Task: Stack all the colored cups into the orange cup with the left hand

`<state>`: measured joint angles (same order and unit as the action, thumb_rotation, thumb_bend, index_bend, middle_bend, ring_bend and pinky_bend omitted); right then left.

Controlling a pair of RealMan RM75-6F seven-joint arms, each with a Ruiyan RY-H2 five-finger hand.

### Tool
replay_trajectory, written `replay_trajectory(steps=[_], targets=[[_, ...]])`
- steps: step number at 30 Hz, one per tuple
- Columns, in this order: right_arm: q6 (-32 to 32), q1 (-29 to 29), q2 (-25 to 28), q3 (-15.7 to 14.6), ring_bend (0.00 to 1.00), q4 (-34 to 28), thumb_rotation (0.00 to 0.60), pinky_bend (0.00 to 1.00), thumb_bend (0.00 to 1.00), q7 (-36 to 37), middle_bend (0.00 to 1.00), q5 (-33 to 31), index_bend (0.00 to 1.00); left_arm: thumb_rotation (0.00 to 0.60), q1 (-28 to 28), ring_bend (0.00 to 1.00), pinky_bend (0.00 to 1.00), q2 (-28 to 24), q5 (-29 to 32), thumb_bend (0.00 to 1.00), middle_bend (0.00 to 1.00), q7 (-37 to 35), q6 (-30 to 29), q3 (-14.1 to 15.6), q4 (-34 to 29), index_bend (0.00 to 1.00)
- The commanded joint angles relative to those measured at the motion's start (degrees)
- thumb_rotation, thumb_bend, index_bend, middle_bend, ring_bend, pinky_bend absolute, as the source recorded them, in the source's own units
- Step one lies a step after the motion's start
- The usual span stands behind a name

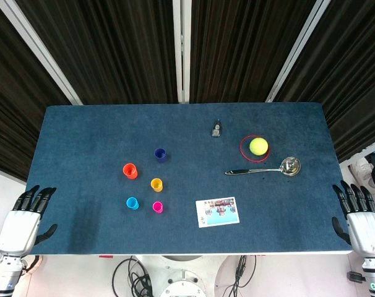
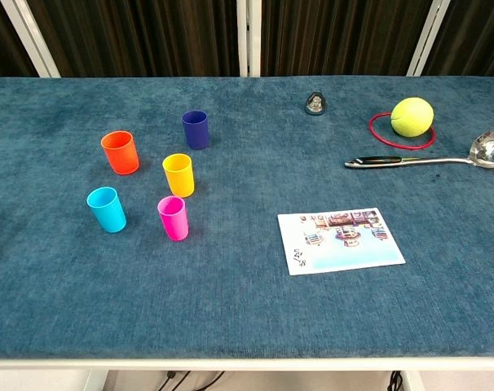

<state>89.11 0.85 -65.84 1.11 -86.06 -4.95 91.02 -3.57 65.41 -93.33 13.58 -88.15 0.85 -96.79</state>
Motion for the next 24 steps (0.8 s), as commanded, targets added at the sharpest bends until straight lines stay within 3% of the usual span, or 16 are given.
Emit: replay_trajectory(steps=[1,10,17,24], targets=[[0.1,0.0,-0.08,0.01,0.0,0.09,0.6,0.0,0.35,0.09,0.0,0.07,0.0,0.6,0.0,0.05,0.16,-0.36,0.37,0.19,0.13,-0.57,0.34,0.03,-0.34,0.11],[1.77,-0.93,-0.46,-0.48,0.0,1.3,0.6,0.0,0.35,1.46,0.0,0.91,0.0,0.6,0.65,0.05,0.16,-1.56,0.01,0.21,0.13,-0.39,-0.59,0.28,-2.33,0.12],[4.5,-1.72,0.29,-0.43,0.0,1.32,0.6,0.0,0.35,3.83,0.0,2.38,0.0,0.6,-0.65,0.05,0.16,-5.09,0.42,0.21,0.13,-4.83,0.07,-1.05,-5.47,0.12],[4.9,-1.78,1.19,-0.53,0.0,0.71,0.6,0.0,0.35,3.31,0.0,3.17,0.0,0.6,-8.07,0.05,0.17,-9.61,0.48,0.21,0.13,-3.78,8.25,-4.7,-11.17,0.1]])
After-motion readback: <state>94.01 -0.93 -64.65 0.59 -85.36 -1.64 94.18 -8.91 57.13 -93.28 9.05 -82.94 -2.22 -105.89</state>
